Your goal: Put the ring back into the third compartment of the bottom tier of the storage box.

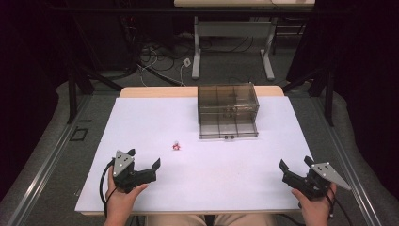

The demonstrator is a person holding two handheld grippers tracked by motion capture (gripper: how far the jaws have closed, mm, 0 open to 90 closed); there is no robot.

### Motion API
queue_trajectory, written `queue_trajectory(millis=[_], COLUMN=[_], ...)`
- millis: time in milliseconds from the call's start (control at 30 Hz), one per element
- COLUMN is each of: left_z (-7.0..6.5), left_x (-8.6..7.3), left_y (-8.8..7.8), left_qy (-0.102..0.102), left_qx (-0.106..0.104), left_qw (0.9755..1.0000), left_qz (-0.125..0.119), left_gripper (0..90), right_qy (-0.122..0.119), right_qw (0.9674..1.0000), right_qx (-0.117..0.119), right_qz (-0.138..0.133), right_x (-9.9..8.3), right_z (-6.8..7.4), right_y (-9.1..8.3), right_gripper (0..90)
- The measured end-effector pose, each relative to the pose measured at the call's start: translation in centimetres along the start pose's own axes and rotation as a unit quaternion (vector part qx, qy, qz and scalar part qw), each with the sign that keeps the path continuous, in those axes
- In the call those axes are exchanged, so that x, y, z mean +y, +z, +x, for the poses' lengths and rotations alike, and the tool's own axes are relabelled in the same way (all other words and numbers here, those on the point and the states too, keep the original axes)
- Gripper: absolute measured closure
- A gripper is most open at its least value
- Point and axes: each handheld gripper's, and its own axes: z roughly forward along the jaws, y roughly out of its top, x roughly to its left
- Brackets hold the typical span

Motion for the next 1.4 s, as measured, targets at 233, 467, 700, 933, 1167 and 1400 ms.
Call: queue_trajectory(millis=[233,467,700,933,1167,1400], left_z=[-0.1,-0.2,-0.3,-0.1,-0.1,-0.1], left_x=[0.1,1.0,2.3,3.3,4.1,4.6], left_y=[0.3,0.5,1.7,2.9,4.0,5.1], left_qy=[-0.004,-0.007,-0.015,-0.019,-0.021,-0.022], left_qx=[-0.001,0.0,-0.005,-0.001,0.001,-0.001], left_qw=[1.0,1.0,0.9999,0.9997,0.9995,0.999], left_qz=[0.004,-0.004,0.006,0.017,0.024,0.039], left_gripper=[0.6,0.6,0.6,2.6,6.9,11.3], right_qy=[-0.016,-0.019,-0.02,-0.017,-0.021,-0.017], right_qw=[0.9999,0.9998,0.9998,0.9998,0.9998,0.9998], right_qx=[0.003,0.003,0.003,0.004,0.005,0.003], right_qz=[0.006,0.007,0.005,0.006,-0.005,0.001], right_x=[0.0,0.0,-0.1,-0.1,-0.2,-0.3], right_z=[0.8,1.0,1.0,1.0,0.9,0.8], right_y=[-0.1,0.0,0.0,-0.1,0.0,0.0], right_gripper=[14.5,15.1,15.9,17.6,17.8,17.8])
